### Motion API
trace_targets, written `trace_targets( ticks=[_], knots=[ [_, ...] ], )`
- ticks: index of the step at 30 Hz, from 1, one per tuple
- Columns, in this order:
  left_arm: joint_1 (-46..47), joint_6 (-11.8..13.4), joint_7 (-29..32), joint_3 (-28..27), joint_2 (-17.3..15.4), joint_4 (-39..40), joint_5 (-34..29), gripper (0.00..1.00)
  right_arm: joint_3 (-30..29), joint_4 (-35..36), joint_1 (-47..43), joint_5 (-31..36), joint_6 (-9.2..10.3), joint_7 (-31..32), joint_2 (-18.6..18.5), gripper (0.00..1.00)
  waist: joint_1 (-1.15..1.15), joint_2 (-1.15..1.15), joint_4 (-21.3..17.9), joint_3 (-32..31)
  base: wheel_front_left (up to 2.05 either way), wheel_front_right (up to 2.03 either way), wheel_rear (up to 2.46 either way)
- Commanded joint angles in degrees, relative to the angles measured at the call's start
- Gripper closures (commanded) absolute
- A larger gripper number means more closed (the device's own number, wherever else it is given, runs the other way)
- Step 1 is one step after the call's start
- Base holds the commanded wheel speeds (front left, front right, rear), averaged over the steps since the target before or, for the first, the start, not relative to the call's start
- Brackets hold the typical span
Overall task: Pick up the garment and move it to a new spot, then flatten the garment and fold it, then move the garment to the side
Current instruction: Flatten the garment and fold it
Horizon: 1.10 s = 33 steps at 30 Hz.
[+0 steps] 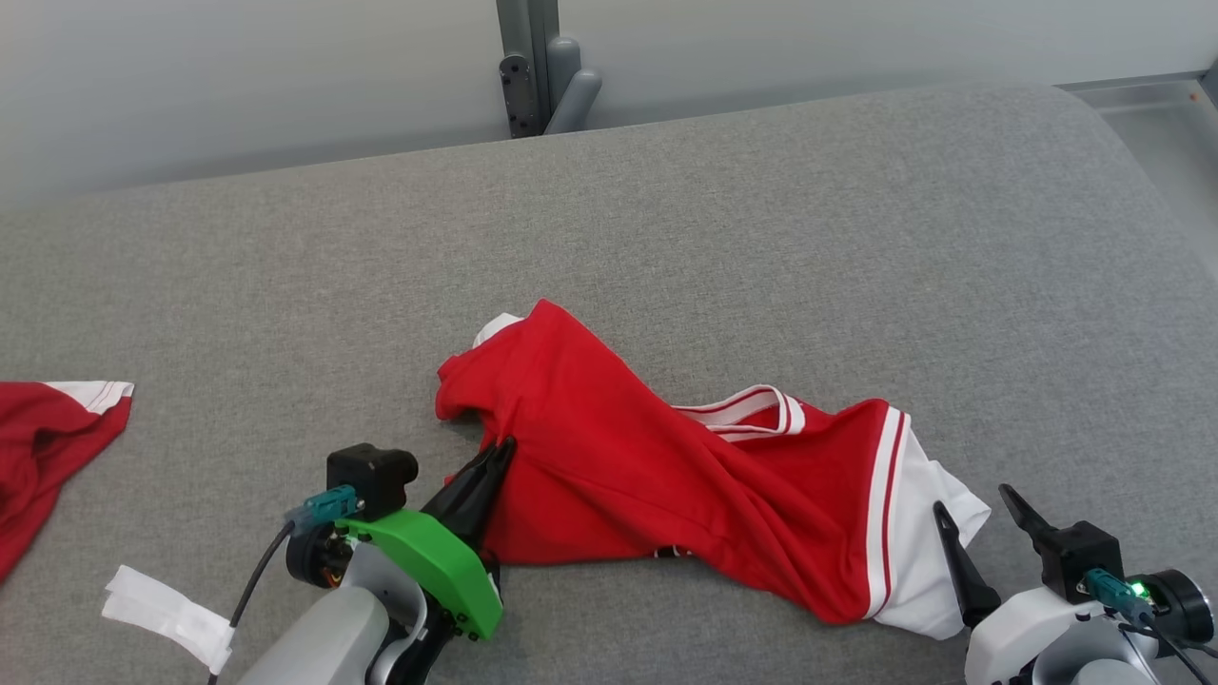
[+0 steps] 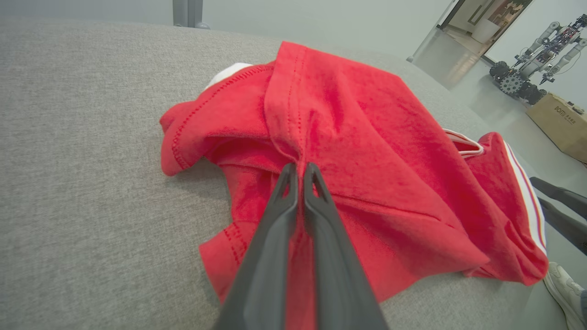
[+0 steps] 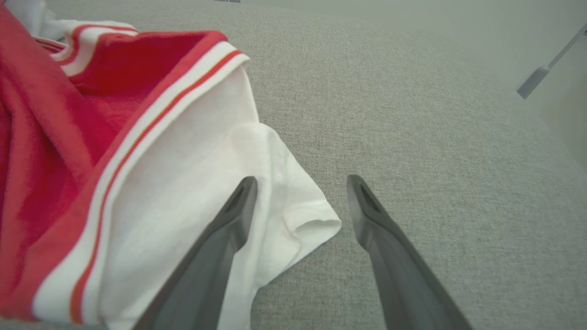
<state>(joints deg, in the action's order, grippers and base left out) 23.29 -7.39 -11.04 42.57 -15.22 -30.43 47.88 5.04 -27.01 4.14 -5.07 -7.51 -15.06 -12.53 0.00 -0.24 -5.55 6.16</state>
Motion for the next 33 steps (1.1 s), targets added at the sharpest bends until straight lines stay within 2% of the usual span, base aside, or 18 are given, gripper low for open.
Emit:
trace_targets(
  ticks=[1,7,11,21,29,33],
  knots=[
    [1.2,-0.2,-0.5,0.3,-0.2,-0.5,1.0,1.0,-0.1,0.3,-0.3,-0.2,0.04,-0.2,-0.1,0.0,0.0,0.24,-0.1,-0.1,0.0,0.0,0.0],
    [1.5,-0.2,-1.9,1.3,-1.1,-0.1,-0.3,1.0,0.0,0.8,0.0,-0.2,0.04,-0.2,-0.5,0.0,0.0,0.24,-0.2,0.0,0.0,0.0,0.0],
    [-0.3,1.1,-2.6,1.4,-1.6,2.7,-1.1,1.0,0.7,-0.2,0.5,0.4,0.04,-0.2,-1.2,0.0,0.0,0.24,-0.3,0.4,0.0,0.0,0.0],
    [-4.8,5.5,-2.1,2.4,-4.2,14.5,-3.0,1.0,2.7,-4.2,2.7,0.7,0.04,-0.2,-2.6,0.0,0.0,0.24,1.2,0.9,0.0,0.0,0.0],
    [-9.4,10.6,-1.2,0.3,-8.7,24.3,-2.4,1.0,3.2,-7.3,4.7,-1.3,0.04,-0.2,-3.5,0.0,0.0,0.24,2.6,1.1,0.0,0.0,0.0],
    [-11.2,12.2,-0.9,-0.9,-10.4,27.2,-1.6,1.0,4.4,-9.5,4.2,-2.3,0.04,-0.2,-3.8,0.0,0.0,0.24,3.1,1.1,0.0,0.0,0.0]
  ],
)
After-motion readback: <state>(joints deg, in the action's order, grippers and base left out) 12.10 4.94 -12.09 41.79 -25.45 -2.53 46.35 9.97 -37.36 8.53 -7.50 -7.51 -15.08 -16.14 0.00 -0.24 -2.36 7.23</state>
